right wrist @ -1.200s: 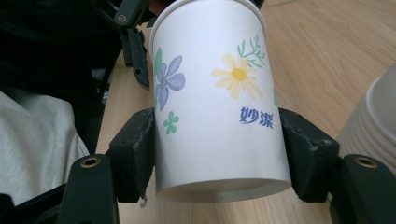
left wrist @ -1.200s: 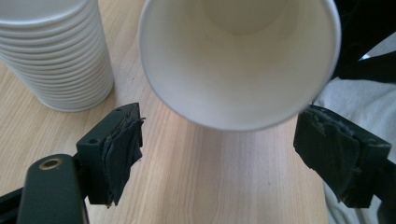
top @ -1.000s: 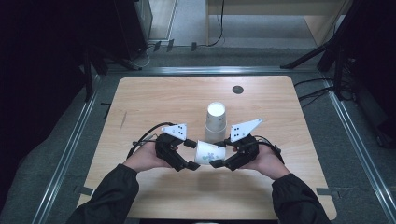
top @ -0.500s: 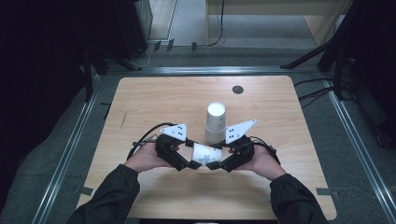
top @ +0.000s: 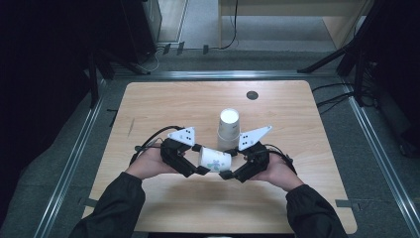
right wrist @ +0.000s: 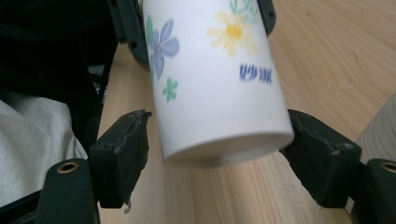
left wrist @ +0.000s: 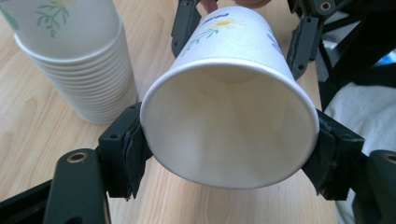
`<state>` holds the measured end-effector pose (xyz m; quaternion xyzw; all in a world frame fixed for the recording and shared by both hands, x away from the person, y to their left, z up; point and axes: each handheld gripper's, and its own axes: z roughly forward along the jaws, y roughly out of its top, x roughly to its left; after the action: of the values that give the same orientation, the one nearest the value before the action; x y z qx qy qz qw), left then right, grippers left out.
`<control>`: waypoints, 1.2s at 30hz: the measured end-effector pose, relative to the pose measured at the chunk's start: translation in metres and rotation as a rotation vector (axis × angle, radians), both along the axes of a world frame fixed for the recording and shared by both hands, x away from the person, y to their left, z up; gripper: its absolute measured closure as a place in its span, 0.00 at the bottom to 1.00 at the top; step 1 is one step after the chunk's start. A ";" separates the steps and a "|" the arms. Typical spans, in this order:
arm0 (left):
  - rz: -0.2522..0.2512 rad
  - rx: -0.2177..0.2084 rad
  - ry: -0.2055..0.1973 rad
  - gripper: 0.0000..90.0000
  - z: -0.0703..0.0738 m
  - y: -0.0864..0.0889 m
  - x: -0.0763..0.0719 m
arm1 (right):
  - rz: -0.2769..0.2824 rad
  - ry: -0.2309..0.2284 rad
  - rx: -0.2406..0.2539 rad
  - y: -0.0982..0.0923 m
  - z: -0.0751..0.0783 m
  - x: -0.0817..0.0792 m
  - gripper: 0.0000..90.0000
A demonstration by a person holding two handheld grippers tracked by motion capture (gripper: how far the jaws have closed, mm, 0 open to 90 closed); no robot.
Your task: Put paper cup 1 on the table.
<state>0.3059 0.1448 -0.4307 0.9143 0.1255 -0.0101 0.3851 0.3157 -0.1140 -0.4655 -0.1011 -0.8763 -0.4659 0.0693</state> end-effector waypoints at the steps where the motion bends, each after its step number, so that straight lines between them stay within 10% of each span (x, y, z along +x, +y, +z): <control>1: 0.003 0.016 -0.004 0.29 0.002 0.000 0.000 | -0.001 -0.007 -0.004 0.000 -0.001 0.000 0.27; 8: -0.002 0.166 -0.020 0.29 0.010 -0.006 -0.002 | -0.005 -0.012 -0.020 0.000 -0.003 -0.001 0.27; 23: -0.041 0.338 0.037 0.29 -0.002 -0.034 0.000 | 0.022 -0.020 -0.059 0.012 -0.017 -0.003 0.31; 36: -0.071 0.348 0.031 0.28 -0.006 -0.044 -0.004 | 0.059 -0.022 -0.087 0.024 -0.025 -0.008 0.36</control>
<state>0.3024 0.1012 -0.4365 0.9707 0.0988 -0.0162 0.2186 0.3077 -0.0901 -0.4904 -0.0731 -0.8990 -0.4263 0.0689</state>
